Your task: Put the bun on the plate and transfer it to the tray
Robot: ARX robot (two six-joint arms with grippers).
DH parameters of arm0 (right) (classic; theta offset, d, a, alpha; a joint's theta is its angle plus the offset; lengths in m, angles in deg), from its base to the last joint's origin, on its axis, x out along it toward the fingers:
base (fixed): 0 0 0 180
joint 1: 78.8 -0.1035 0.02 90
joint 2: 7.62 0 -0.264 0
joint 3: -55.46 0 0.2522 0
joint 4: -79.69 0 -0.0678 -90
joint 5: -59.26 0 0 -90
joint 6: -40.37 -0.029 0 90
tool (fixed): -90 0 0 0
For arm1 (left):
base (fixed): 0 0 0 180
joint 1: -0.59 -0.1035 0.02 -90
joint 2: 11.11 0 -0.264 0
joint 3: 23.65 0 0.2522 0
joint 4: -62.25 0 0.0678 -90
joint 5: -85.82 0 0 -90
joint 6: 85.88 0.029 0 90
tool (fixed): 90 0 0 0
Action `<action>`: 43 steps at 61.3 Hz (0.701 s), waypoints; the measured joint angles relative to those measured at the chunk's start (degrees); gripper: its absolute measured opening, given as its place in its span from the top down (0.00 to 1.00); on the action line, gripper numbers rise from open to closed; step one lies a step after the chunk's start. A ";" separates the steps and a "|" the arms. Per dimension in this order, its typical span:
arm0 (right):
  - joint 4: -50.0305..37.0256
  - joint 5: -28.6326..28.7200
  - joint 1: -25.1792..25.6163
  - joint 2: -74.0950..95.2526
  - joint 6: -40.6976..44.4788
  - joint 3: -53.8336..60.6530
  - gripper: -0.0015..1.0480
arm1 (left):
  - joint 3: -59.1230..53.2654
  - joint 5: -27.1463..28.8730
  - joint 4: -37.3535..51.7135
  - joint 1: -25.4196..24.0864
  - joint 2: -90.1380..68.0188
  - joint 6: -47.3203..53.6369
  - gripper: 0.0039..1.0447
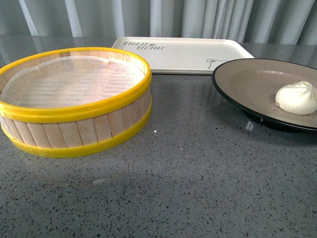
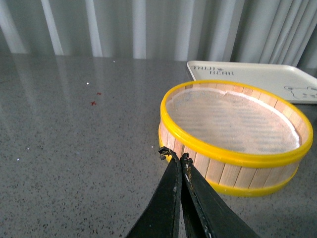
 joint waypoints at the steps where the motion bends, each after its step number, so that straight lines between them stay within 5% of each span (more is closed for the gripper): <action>1: 0.00 0.00 0.00 0.00 0.02 0.00 0.08 | -0.17 0.00 0.04 0.00 0.09 0.00 0.96; 43: 0.00 0.00 0.00 0.00 0.02 0.00 0.08 | -6.80 0.00 1.79 -0.02 5.64 0.02 0.96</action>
